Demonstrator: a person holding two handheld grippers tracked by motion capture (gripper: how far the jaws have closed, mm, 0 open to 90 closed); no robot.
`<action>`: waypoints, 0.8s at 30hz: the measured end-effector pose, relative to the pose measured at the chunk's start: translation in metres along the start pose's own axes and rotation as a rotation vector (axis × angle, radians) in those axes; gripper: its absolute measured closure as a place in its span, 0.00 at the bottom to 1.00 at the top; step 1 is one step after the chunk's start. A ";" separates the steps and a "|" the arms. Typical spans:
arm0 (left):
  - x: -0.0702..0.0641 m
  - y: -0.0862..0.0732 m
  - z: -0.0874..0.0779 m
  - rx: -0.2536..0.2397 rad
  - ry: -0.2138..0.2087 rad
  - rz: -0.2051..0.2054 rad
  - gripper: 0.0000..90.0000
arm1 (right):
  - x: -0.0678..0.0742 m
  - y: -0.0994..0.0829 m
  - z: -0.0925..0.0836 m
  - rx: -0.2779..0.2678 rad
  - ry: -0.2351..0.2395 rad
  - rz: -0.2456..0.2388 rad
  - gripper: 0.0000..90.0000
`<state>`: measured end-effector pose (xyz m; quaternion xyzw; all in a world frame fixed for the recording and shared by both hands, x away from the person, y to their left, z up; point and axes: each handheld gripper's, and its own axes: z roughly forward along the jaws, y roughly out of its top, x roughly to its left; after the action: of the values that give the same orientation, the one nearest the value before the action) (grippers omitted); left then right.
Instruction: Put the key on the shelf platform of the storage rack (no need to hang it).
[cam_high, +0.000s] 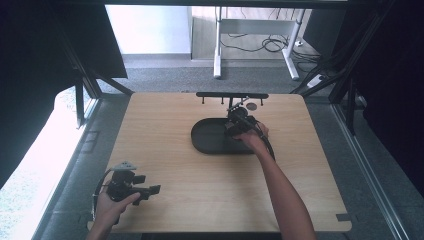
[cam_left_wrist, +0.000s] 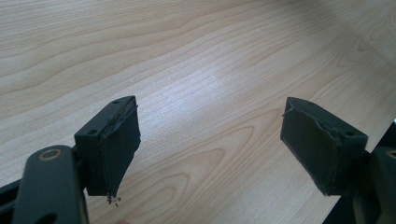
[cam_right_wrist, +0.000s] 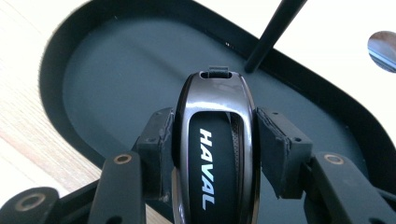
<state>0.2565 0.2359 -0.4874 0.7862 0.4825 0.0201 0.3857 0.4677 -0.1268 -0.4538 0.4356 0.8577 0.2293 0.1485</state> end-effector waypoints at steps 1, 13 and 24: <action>0.000 0.000 0.000 0.000 0.000 0.000 0.22 | 0.000 -0.001 0.002 0.006 0.000 -0.003 0.55; 0.001 0.000 0.000 0.003 -0.001 0.000 0.22 | -0.002 -0.008 0.022 0.047 0.016 0.012 0.55; 0.001 0.000 0.001 0.003 0.001 0.000 0.22 | -0.008 -0.014 0.035 0.092 0.025 0.024 0.55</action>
<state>0.2568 0.2362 -0.4883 0.7868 0.4826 0.0197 0.3842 0.4786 -0.1313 -0.4900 0.4493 0.8639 0.1969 0.1147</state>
